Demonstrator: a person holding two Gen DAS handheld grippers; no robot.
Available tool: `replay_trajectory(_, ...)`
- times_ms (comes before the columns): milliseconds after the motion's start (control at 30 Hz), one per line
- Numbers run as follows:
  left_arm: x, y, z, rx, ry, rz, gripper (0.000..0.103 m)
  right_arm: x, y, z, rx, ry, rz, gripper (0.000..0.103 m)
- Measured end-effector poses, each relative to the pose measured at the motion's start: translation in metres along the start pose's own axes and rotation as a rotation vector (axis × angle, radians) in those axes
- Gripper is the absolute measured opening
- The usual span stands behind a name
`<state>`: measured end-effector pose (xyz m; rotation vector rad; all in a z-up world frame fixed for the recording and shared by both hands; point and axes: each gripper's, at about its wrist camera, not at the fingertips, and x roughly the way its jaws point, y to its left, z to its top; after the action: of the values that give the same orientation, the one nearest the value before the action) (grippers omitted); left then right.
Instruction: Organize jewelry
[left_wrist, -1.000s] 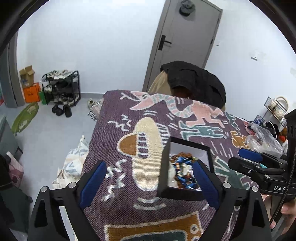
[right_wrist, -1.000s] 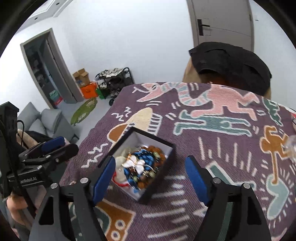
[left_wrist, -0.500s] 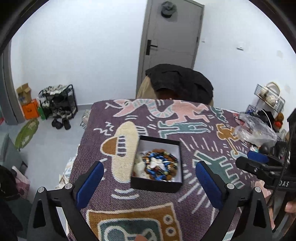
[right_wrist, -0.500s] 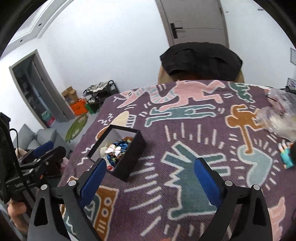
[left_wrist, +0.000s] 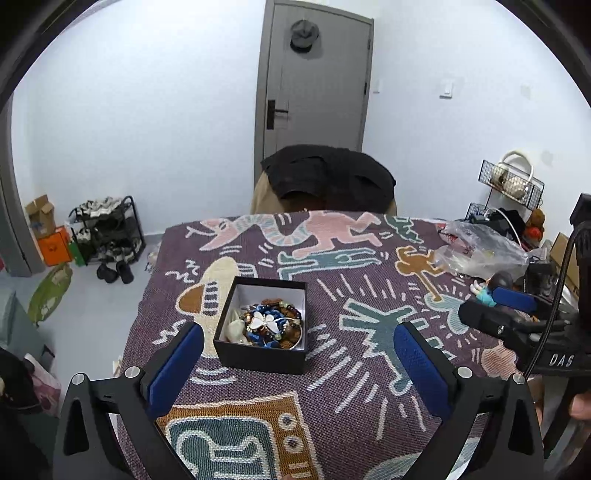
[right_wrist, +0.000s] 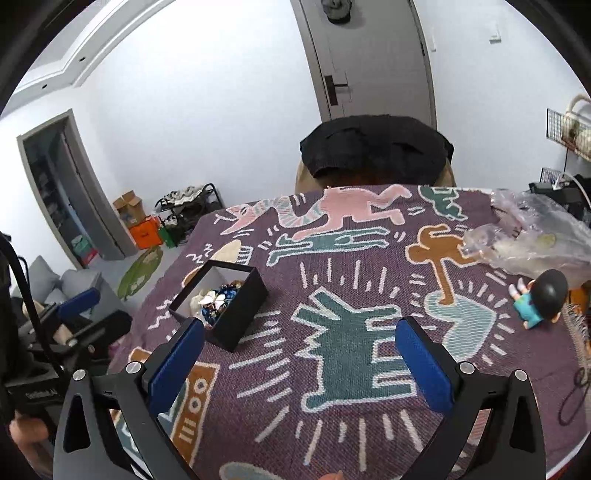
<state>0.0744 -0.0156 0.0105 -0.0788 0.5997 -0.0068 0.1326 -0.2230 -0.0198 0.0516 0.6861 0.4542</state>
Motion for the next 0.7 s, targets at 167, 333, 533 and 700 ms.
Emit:
replay_trajectory(167, -0.015, -0.003, -0.004, -0.008, -0.032, 0.004, 0.103, -0.014, 0.002, -0.011, -0.031, 0.000, 0.005, 0.103)
replay_trajectory(333, -0.027, -0.003, -0.012, -0.013, -0.049, 0.009, 0.103, -0.028, 0.001, -0.022, -0.043, -0.006, 0.003, 0.103)
replay_trajectory(533, -0.039, -0.002, -0.023, -0.012, -0.056, 0.003, 0.103, -0.044, 0.001, -0.032, -0.059, -0.039, -0.006, 0.103)
replay_trajectory(700, -0.049, -0.002, -0.028, -0.015, -0.071, -0.007, 0.103, -0.053, -0.004, -0.038, -0.020, -0.060, 0.042, 0.103)
